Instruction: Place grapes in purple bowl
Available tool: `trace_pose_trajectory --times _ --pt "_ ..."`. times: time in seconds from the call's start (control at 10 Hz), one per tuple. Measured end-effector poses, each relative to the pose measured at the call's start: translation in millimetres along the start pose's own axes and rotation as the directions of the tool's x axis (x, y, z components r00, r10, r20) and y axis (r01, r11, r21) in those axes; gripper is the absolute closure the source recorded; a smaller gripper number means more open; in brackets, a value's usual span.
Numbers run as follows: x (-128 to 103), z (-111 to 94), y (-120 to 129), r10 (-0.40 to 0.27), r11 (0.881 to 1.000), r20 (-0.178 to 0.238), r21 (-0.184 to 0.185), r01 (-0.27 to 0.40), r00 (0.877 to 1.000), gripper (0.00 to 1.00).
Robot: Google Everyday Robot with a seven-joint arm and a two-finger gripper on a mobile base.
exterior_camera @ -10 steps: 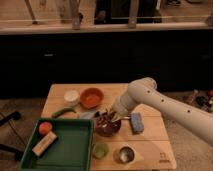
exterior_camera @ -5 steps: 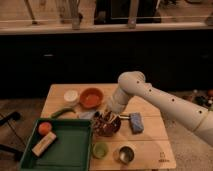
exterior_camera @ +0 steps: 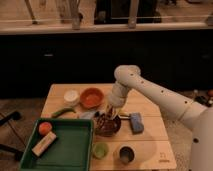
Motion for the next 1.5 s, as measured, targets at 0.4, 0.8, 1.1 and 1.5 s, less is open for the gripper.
trace_pose_trajectory --times 0.4,0.8,1.1,1.5 --pt "13.2 10.0 16.1 -0.011 0.996 0.063 -0.09 0.016 0.998 1.0" --pt "9.2 13.0 22.6 -0.017 0.994 0.111 -0.106 0.029 0.994 0.78" --pt "0.4 8.8 16.9 -0.052 0.994 0.111 -0.087 0.062 0.992 0.48" --pt "-2.9 1.3 14.3 -0.079 0.995 0.11 -0.046 0.085 0.991 0.2"
